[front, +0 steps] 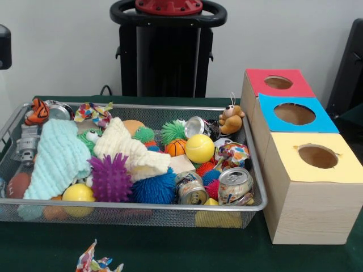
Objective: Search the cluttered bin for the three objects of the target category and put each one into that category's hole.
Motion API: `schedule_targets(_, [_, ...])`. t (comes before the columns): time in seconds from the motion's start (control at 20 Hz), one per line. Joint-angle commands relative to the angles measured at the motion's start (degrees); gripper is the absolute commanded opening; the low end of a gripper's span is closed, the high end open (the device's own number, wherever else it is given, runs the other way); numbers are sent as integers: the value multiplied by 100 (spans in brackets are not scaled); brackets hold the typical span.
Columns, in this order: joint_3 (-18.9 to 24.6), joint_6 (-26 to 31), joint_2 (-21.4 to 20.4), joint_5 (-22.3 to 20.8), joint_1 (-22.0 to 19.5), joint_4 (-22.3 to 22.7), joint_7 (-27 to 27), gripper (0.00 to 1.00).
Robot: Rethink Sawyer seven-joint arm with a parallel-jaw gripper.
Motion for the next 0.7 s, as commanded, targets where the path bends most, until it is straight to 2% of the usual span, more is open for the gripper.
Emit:
schedule_targets(0.05, [690, 535, -138, 219, -35, 929, -897, 0])
schedule_targets(0.5, [938, 257, 51, 220, -206, 1092, -980, 0])
schedule_targets(0.7, [1004, -102, 94, 72, -222, 1235, -965, 0])
